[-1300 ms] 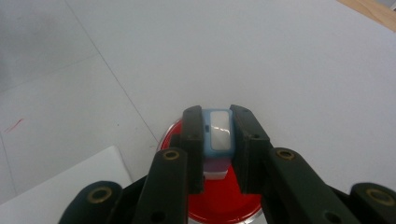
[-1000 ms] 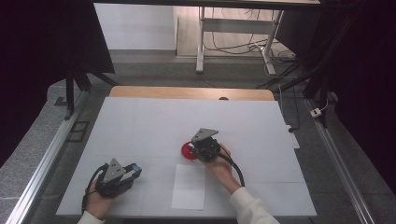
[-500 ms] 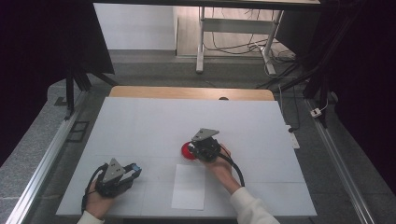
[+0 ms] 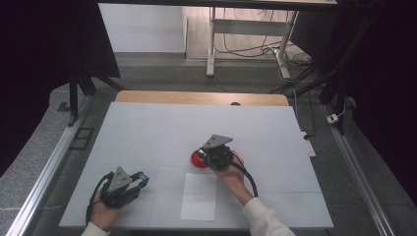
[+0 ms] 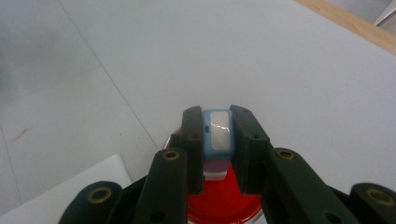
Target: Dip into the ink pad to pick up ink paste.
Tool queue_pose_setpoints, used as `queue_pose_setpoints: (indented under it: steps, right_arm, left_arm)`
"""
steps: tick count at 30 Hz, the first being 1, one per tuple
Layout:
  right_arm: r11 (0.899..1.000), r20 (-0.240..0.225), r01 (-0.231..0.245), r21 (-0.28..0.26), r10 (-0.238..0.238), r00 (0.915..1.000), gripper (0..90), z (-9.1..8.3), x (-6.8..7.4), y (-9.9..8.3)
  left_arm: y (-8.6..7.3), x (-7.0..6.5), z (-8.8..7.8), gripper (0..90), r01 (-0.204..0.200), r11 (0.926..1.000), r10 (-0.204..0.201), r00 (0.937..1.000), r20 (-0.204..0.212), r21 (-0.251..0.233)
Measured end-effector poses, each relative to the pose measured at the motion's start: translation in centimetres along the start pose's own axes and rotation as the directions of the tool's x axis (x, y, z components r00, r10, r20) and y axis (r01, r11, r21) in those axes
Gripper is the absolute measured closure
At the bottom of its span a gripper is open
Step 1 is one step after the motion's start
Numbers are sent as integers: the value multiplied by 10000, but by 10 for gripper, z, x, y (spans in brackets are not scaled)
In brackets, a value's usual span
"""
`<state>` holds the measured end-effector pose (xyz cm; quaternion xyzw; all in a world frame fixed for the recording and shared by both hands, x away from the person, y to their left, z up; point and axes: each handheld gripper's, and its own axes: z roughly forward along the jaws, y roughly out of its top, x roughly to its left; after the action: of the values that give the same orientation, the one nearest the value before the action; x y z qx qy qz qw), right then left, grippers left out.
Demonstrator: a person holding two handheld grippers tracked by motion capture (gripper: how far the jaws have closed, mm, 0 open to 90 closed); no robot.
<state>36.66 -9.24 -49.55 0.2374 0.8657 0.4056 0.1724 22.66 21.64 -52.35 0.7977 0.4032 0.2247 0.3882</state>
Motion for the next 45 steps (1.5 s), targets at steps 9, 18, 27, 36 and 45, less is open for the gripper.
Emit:
queue_pose_setpoints:
  steps: [9, 18, 27, 36, 45]
  right_arm:
    - [9995, -12, -193, -233, 193, 9998, 751, -8, -4, 2]
    - [9976, -82, -465, -510, 461, 9989, 750, -15, -9, 2]
    - [9960, -242, -481, -752, 464, 9986, 751, -27, -7, 2]
    - [9938, -339, -556, -965, 526, 9980, 750, -41, -6, -1]
    - [9914, -320, -593, -1168, 559, 9979, 750, -49, -5, -6]
  left_arm:
    - [0, 0, 0, 656, 9, 10000, -9, 10000, -16, -24]
    - [0, 0, -1, 656, 27, 10000, -27, 10000, -50, -54]
    - [-1, 1, -1, 656, 24, 10000, -24, 10000, -42, -50]
    - [0, 1, 0, 656, 40, 10000, -41, 10000, -68, -77]
    - [0, 1, 1, 656, 25, 10000, -25, 10000, -73, -56]
